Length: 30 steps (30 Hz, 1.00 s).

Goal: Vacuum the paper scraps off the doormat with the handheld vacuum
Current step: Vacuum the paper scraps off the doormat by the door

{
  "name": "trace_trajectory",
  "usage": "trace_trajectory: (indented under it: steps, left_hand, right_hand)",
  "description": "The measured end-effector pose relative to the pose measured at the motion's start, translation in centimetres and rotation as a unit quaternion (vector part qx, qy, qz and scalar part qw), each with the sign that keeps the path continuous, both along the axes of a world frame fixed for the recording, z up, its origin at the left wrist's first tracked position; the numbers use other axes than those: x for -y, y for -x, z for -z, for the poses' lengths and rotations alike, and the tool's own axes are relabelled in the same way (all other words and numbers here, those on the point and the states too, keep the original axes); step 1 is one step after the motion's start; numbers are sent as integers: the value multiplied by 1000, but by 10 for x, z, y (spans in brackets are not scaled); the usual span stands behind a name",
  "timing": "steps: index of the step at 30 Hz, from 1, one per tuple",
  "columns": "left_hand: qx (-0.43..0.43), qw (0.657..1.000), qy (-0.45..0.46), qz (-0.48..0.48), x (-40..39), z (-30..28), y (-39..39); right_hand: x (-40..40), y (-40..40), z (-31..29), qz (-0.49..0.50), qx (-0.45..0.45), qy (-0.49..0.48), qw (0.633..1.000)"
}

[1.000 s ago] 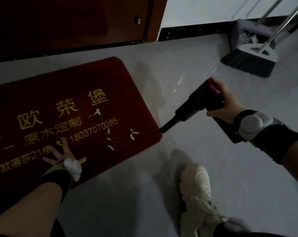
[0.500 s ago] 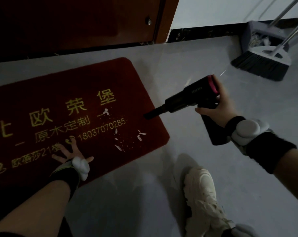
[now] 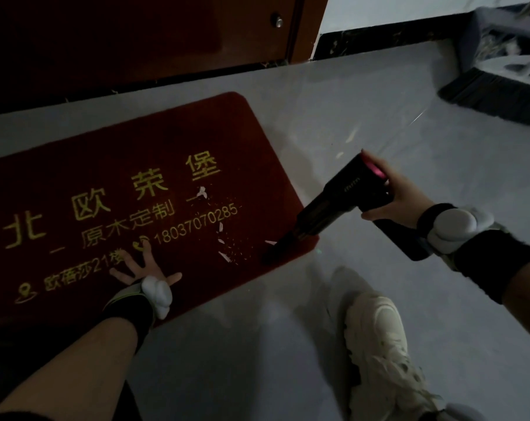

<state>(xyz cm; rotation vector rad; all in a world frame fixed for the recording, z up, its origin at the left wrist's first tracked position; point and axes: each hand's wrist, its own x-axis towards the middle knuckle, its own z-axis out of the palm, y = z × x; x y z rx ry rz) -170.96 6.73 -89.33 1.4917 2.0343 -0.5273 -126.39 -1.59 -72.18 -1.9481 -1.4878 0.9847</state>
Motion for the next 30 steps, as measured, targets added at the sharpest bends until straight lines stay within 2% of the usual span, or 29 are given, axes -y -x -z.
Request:
trace_trajectory:
  steps: [8, 12, 17, 24, 30]
  left_hand:
    - [-1, 1000, -2, 0, -1, -4, -4]
    - [3, 1000, 8, -1, -2, -4, -3]
    - [-10, 1000, 11, 9, -2, -2, -2]
    - [-7, 1000, 4, 7, -2, 2, 1]
    - [2, 1000, -9, 0, 0, 1, -2]
  right_hand:
    - [-11, -16, -3, 106, 38, -118, 987]
    - [-7, -20, -3, 109, 30, -82, 990]
    - [3, -1, 13, 37, 3, 1, 999]
    - [-9, 7, 11, 45, -13, -9, 999]
    - [-26, 10, 19, 140, -21, -67, 988]
